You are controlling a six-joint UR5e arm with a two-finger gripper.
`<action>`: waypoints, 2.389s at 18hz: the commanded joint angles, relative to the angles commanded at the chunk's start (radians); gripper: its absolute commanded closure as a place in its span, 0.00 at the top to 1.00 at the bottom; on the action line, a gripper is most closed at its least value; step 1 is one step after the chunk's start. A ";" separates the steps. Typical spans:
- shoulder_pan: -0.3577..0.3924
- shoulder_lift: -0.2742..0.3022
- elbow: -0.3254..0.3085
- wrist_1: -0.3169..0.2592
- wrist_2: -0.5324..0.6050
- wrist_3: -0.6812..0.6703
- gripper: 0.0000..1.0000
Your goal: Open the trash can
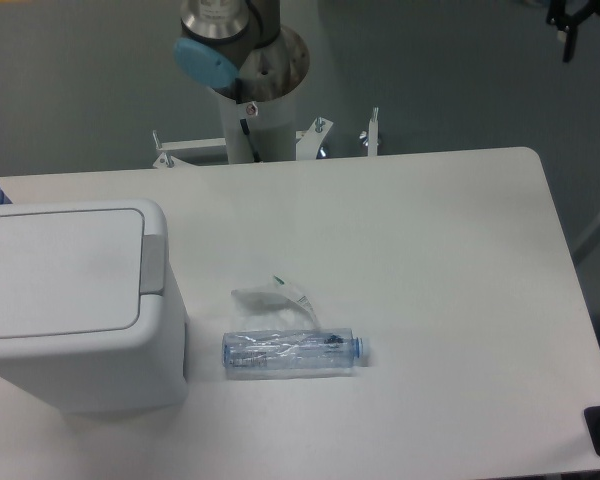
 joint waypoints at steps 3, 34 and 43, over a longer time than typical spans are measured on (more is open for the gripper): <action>-0.003 0.002 0.000 0.003 0.005 0.000 1.00; -0.345 0.032 -0.012 0.051 -0.078 -1.012 1.00; -0.425 0.055 -0.024 0.054 -0.222 -1.342 1.00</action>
